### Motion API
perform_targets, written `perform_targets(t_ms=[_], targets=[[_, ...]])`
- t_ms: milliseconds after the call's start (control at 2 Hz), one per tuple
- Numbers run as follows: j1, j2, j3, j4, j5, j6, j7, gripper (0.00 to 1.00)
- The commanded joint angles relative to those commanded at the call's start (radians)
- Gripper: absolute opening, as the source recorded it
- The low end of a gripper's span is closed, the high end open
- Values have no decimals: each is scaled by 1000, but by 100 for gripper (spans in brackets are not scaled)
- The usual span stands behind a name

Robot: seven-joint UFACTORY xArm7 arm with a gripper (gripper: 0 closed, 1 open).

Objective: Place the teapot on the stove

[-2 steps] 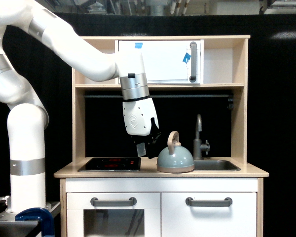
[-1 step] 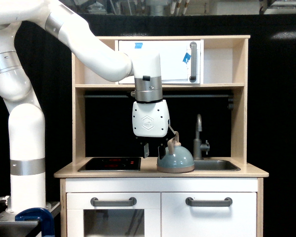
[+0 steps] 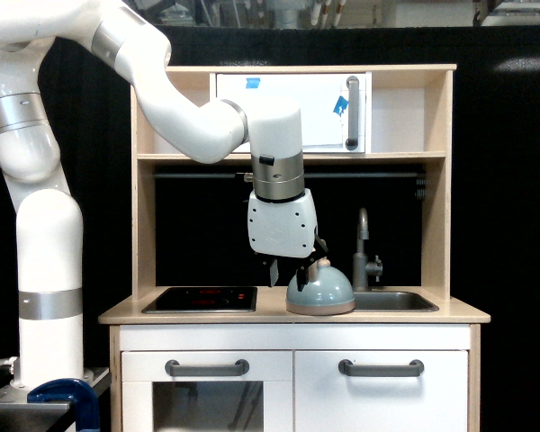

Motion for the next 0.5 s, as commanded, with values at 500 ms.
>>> perform_targets(t_ms=[500], targets=[[27,49,-59,47,162,93,-157,100]])
